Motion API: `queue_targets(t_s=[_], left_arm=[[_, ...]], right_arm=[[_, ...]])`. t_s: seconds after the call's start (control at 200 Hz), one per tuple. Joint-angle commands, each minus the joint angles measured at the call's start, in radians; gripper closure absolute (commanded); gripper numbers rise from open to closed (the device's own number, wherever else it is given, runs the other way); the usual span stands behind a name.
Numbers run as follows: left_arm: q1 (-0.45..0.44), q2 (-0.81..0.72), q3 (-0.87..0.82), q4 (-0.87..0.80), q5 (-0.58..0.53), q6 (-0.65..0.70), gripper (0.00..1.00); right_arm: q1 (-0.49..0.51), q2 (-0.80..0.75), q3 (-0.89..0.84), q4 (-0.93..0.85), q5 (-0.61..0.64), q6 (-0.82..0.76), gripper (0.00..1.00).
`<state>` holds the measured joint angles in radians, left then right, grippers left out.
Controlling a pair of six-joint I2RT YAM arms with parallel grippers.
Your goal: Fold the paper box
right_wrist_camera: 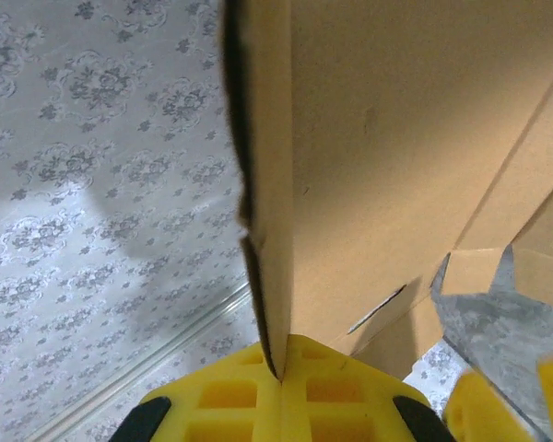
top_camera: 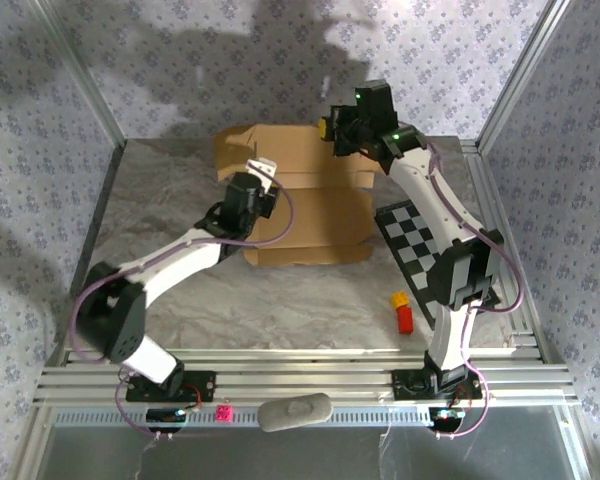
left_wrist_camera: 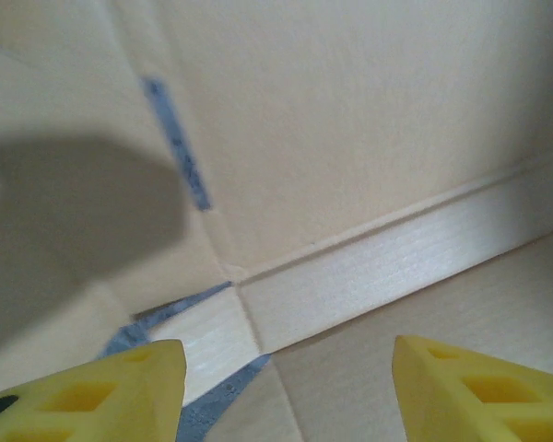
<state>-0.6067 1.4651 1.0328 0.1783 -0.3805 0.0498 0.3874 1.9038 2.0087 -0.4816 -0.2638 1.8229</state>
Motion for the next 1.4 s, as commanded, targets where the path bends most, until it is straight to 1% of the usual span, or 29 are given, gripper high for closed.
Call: queue_targets(t_s=[0.0, 0.075, 0.13, 0.2, 0.255, 0.32, 0.38, 0.485, 0.64, 0.715, 0.805, 0.875, 0.935, 1.004, 1.049, 1.079, 1.109, 1.199, 1.229, 1.324, 1.394], left_arm=[[0.053, -0.205, -0.017, -0.066, 0.155, -0.097, 0.39], [0.144, -0.281, -0.055, -0.104, 0.278, -0.150, 0.38], [0.240, -0.307, -0.084, -0.117, 0.350, -0.161, 0.37], [0.344, -0.300, -0.111, -0.091, 0.468, -0.165, 0.36], [0.394, -0.274, -0.122, -0.047, 0.548, -0.156, 0.34], [0.404, -0.236, -0.117, -0.014, 0.584, -0.112, 0.30], [0.404, -0.195, -0.108, 0.020, 0.604, -0.075, 0.30], [0.407, -0.113, -0.053, 0.050, 0.582, -0.058, 0.30], [0.409, 0.001, 0.040, 0.093, 0.509, -0.043, 0.29], [0.409, 0.044, 0.080, 0.105, 0.512, -0.036, 0.29], [0.402, 0.085, 0.123, 0.111, 0.549, -0.045, 0.31], [0.388, 0.108, 0.148, 0.105, 0.547, -0.042, 0.35], [0.376, 0.121, 0.162, 0.094, 0.522, -0.042, 0.41], [0.371, 0.135, 0.179, 0.066, 0.489, -0.049, 0.53], [0.371, 0.142, 0.185, 0.055, 0.472, -0.056, 0.66], [0.371, 0.147, 0.187, 0.049, 0.464, -0.061, 0.71], [0.370, 0.149, 0.187, 0.046, 0.461, -0.062, 0.73], [0.360, 0.154, 0.181, 0.037, 0.435, -0.059, 0.75], [0.354, 0.155, 0.180, 0.030, 0.414, -0.058, 0.78], [0.329, 0.163, 0.181, 0.004, 0.322, -0.058, 0.85], [0.301, 0.168, 0.178, -0.003, 0.213, -0.067, 0.94]], right_arm=[[-0.035, -0.026, -0.011, 0.049, -0.043, -0.126, 1.00], [-0.055, -0.019, -0.021, 0.063, -0.085, -0.153, 1.00], [-0.066, -0.014, -0.029, 0.065, -0.108, -0.161, 1.00], [-0.070, -0.012, -0.040, 0.069, -0.122, -0.160, 1.00], [-0.071, -0.009, -0.044, 0.075, -0.127, -0.155, 1.00], [-0.071, -0.004, -0.048, 0.082, -0.128, -0.147, 1.00], [-0.072, 0.001, -0.048, 0.089, -0.132, -0.137, 1.00], [-0.071, 0.009, -0.046, 0.100, -0.142, -0.120, 1.00], [-0.070, 0.014, -0.042, 0.097, -0.150, -0.113, 1.00], [-0.069, 0.016, -0.043, 0.102, -0.153, -0.109, 1.00], [-0.068, 0.020, -0.042, 0.108, -0.155, -0.102, 1.00], [-0.063, 0.026, -0.034, 0.110, -0.153, -0.100, 1.00], [-0.060, 0.032, -0.030, 0.111, -0.155, -0.101, 1.00], [-0.056, 0.037, -0.033, 0.118, -0.157, -0.099, 1.00], [-0.053, 0.038, -0.040, 0.127, -0.157, -0.096, 1.00], [-0.049, 0.041, -0.045, 0.134, -0.157, -0.092, 1.00], [-0.048, 0.041, -0.050, 0.140, -0.157, -0.088, 1.00], [-0.041, 0.043, -0.068, 0.167, -0.157, -0.072, 1.00], [-0.039, 0.045, -0.070, 0.170, -0.156, -0.070, 1.00], [-0.031, 0.049, -0.072, 0.178, -0.148, -0.064, 1.00], [-0.025, 0.051, -0.074, 0.185, -0.143, -0.057, 1.00]])
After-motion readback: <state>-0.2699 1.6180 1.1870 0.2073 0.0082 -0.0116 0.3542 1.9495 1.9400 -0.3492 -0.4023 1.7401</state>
